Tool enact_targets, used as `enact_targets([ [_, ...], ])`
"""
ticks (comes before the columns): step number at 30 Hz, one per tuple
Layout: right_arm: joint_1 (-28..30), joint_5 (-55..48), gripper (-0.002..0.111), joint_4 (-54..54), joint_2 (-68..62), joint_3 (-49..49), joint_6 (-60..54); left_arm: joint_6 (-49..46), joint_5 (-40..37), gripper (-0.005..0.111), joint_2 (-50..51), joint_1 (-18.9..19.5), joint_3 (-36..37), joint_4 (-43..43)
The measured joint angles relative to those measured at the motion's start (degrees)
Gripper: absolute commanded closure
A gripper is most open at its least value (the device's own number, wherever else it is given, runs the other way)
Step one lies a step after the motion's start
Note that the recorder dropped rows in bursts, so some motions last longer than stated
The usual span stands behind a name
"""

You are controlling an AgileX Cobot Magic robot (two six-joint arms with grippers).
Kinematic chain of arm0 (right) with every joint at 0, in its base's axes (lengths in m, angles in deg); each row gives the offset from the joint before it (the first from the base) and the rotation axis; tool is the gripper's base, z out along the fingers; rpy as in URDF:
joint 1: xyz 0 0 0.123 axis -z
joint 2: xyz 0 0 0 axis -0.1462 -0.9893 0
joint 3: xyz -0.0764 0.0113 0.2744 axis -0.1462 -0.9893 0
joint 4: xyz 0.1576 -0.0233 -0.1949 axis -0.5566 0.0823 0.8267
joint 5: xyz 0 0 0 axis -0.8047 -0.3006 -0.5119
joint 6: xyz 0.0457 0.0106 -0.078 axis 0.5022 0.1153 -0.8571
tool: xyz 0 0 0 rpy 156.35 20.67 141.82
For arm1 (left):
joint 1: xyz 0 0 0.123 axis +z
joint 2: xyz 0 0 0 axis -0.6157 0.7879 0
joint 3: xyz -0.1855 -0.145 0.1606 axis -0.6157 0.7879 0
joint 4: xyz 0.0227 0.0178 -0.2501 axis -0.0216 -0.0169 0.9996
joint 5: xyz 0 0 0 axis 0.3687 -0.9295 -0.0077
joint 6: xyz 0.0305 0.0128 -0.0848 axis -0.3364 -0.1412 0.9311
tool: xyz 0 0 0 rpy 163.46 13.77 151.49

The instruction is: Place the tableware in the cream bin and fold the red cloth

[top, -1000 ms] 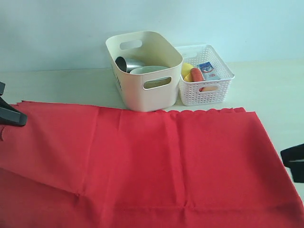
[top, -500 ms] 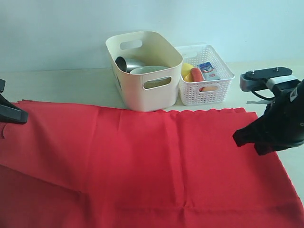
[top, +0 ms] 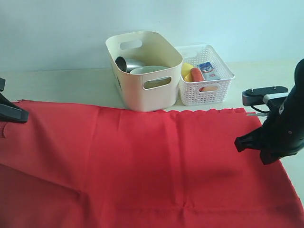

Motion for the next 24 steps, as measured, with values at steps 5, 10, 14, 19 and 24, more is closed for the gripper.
enact_targets([
  [5,1.1,1.8,0.108,0.1,-3.0,0.0,0.1,0.0,0.0,0.107,0.0,0.0,0.0,0.7],
  [10,1.1,4.1,0.108,-1.2,-5.0,0.1,0.3,0.0,0.0,0.107,0.0,0.0,0.0,0.9],
  [14,1.1,4.6,0.108,-1.2,-6.4,0.1,0.2,0.0,-0.2,0.107,0.0,0.0,0.0,1.2],
  [19,1.1,5.4,0.108,-1.2,-7.8,0.1,0.2,-0.3,-2.0,0.107,0.0,0.0,0.0,2.9],
  [24,1.1,5.7,0.108,-1.2,-8.1,0.1,0.2,-2.8,-4.8,0.107,0.0,-0.5,0.0,6.9],
])
